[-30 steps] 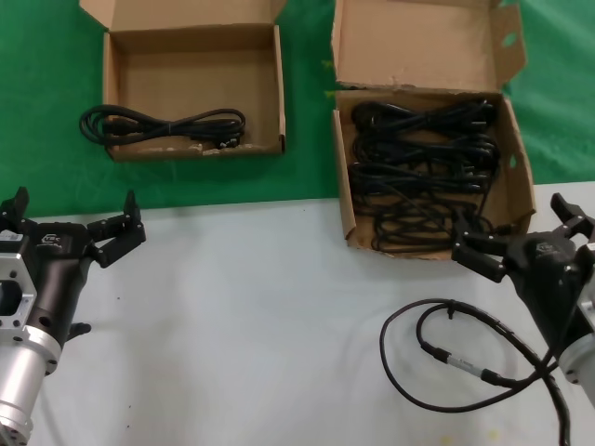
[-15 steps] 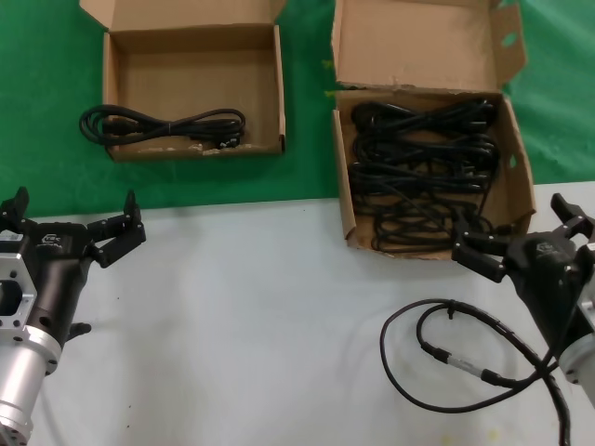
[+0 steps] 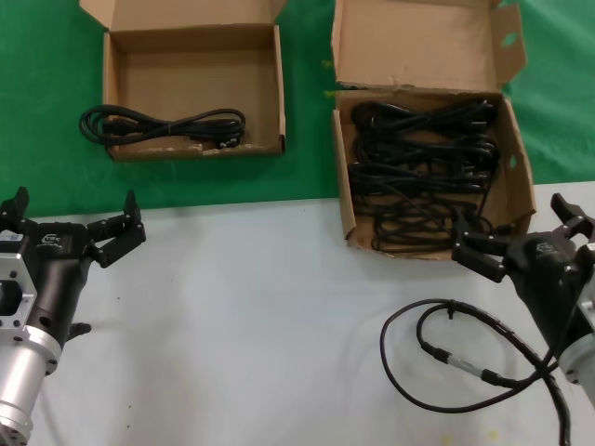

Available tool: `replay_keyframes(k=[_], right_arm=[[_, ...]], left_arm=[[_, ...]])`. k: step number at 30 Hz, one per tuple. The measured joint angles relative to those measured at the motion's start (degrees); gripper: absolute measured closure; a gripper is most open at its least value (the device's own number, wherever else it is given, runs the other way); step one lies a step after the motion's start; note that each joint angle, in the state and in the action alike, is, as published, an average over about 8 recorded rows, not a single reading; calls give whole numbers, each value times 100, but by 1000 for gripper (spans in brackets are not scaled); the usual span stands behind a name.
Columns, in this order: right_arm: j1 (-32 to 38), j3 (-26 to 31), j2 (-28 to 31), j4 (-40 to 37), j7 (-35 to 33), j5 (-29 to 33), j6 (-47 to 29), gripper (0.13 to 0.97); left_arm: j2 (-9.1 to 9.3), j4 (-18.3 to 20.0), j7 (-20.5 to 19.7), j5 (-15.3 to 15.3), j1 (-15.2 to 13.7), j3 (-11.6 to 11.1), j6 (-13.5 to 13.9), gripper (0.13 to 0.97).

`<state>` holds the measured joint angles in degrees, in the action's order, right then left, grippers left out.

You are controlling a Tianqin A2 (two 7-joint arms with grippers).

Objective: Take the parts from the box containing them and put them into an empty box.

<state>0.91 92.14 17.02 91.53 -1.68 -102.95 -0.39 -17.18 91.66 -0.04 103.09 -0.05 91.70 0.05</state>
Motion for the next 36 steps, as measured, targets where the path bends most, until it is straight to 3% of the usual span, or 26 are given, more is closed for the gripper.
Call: replay_keyframes(k=[36], right_arm=[[0, 0, 0, 0, 0, 0, 0, 129]], left_arm=[[0, 0, 0, 0, 0, 0, 0, 132]])
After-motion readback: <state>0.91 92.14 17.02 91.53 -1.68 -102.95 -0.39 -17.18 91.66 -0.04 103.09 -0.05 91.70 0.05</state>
